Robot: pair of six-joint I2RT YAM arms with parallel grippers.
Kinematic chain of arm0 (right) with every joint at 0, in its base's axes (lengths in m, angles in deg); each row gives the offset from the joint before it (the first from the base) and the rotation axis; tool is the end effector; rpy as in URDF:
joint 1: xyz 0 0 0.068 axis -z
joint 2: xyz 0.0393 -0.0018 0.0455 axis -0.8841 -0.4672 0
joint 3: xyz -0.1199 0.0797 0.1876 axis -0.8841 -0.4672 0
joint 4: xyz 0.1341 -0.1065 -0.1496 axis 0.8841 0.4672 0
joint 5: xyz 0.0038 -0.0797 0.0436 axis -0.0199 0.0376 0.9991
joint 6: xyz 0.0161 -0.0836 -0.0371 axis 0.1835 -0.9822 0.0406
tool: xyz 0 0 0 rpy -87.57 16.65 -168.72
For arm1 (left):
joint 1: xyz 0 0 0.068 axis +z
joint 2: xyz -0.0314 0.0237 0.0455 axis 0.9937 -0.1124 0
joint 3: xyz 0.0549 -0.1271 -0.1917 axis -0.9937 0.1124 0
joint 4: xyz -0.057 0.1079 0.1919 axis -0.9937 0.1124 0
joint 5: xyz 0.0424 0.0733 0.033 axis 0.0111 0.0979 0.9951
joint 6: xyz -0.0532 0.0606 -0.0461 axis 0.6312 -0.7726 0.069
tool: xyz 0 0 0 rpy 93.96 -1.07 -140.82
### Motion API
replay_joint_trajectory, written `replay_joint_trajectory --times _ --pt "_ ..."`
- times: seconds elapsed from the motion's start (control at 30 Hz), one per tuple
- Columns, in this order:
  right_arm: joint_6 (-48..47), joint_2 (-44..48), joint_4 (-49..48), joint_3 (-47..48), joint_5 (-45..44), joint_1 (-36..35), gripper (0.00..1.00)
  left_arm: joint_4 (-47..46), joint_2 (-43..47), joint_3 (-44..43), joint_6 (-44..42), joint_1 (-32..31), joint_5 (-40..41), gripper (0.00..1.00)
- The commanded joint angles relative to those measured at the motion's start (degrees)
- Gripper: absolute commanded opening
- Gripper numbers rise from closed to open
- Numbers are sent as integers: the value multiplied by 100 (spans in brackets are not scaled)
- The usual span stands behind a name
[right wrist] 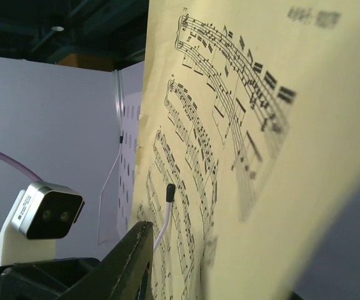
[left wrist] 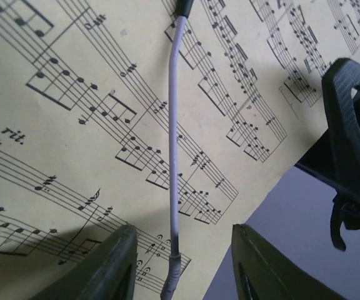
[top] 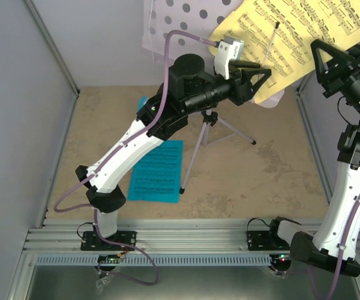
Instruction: Pack up the instrument practice props
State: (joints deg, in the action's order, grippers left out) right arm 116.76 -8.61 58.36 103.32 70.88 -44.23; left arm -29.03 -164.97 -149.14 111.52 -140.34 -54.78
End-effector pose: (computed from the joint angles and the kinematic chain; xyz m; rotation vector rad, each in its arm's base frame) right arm 0.1687 0.0162 0.5639 -0.3428 1.1788 0.7952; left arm 0.2027 -0.3343 0.5074 0.5739 1.4636 -1.2593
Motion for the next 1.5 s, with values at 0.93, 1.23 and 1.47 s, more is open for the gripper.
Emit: replay_joint_trajectory --times 0.93,1.23,1.47 --pt "-1249 380 2254 430 -2854 -5 0 -1621 74 827 -906 -15 -522 0" --pt "-624 2135 1176 -802 -5502 -7 0 -1435 102 814 -870 -9 -239 0" --pt "-510 2774 -62 -1158 -4902 -130 1 -1470 214 961 -801 -7 -5 31"
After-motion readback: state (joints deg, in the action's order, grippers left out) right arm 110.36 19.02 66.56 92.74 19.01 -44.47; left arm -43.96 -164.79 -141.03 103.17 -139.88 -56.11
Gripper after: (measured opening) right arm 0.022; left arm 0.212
